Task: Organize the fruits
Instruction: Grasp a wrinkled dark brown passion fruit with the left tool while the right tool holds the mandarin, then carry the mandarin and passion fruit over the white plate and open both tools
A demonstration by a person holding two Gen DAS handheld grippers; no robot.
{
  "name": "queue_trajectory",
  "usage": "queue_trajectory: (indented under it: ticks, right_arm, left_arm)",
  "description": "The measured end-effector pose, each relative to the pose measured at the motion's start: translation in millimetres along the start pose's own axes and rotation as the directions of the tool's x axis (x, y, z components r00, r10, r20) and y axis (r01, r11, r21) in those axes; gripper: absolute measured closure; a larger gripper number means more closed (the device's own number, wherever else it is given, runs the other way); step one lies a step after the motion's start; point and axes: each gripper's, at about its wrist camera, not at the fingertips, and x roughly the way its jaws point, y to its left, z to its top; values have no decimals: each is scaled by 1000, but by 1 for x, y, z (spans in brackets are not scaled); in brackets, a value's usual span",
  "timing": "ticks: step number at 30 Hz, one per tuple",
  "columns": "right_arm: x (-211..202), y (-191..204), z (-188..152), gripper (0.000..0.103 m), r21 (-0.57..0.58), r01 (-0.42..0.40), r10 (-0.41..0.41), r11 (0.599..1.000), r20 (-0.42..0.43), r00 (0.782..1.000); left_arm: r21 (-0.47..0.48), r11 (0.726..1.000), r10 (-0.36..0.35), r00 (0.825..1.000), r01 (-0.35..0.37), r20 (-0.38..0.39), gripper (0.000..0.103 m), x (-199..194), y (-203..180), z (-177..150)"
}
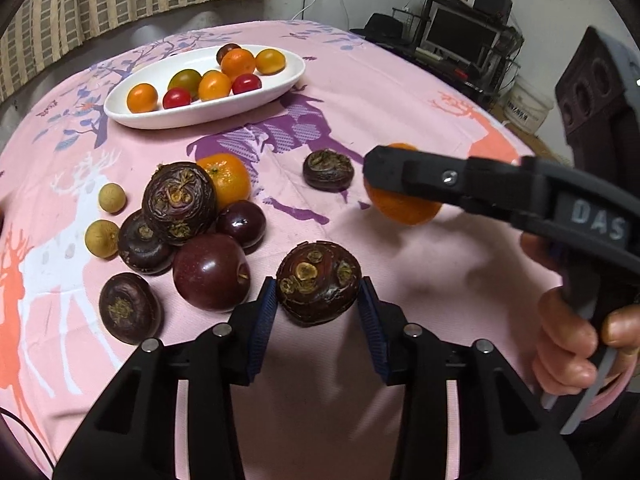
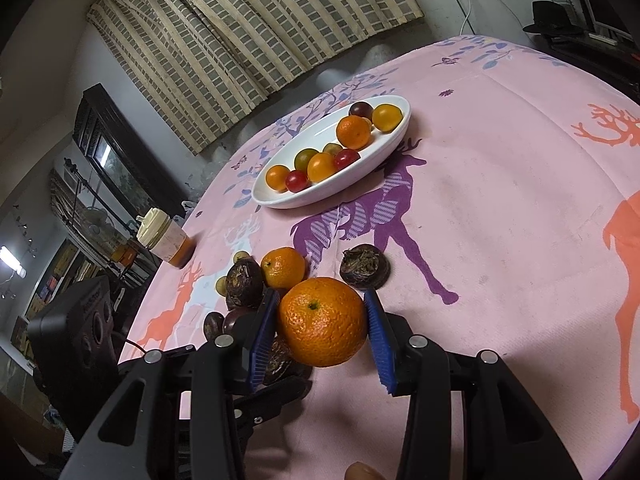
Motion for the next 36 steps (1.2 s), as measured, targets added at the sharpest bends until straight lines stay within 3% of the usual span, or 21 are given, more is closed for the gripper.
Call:
queue_trajectory:
  ticks: [3, 6, 11, 14, 17, 22, 23, 25, 26, 28, 30, 36]
  right_arm:
    - [-3, 1, 0, 59, -4, -2, 2, 1000, 8, 1000]
    - [-7, 4, 8, 59, -22, -44, 44, 999, 0, 999]
    - [8, 11, 67, 59, -73, -19, 20, 997, 18, 1000]
    - [36, 17, 109, 59, -161, 38, -32, 986, 43, 999]
    - [73, 18, 137, 59, -229, 98, -89, 969, 47, 995]
    - [115, 19, 154, 58, -279, 128, -122, 952, 38, 992]
    - [120, 19, 154, 58, -282, 127, -122, 951, 34, 992]
    - [118, 19, 152, 23, -273, 107, -103, 956, 28, 994]
    - [112, 19, 152, 23, -260, 105, -99, 960, 36, 994]
    - [98, 25, 151, 17, -265, 100, -89, 959, 53, 995]
    - [83, 35, 147, 9, -285, 106, -89, 953, 72, 993]
    - [49, 67, 94, 9, -390, 111, -102, 914, 44, 994]
  left_arm:
    - [-4, 1000, -21, 999, 21, 29, 62, -15, 1, 1]
    - [32, 999, -45, 993, 42, 105, 62, -49, 8, 10]
    - [56, 998, 11, 982, -22, 187, 62, -66, 46, 69]
    - [15, 995, 98, 972, -103, 214, 62, -45, 81, 120]
    - [-41, 990, 142, 972, -137, 187, 62, -5, 113, 164]
    - [-72, 974, 224, 967, -217, 120, 62, 44, 138, 197]
    - [-86, 975, 212, 971, -204, 108, 60, 47, 142, 199]
    - [-130, 976, 192, 975, -177, 109, 33, 43, 147, 198]
    - [-156, 974, 189, 973, -167, 134, 13, 36, 147, 195]
    - [-184, 970, 193, 962, -158, 192, 10, 19, 145, 185]
    - [-167, 973, 194, 961, -162, 199, 9, 1, 140, 175]
    - [-176, 969, 211, 952, -174, 223, 5, -51, 134, 110]
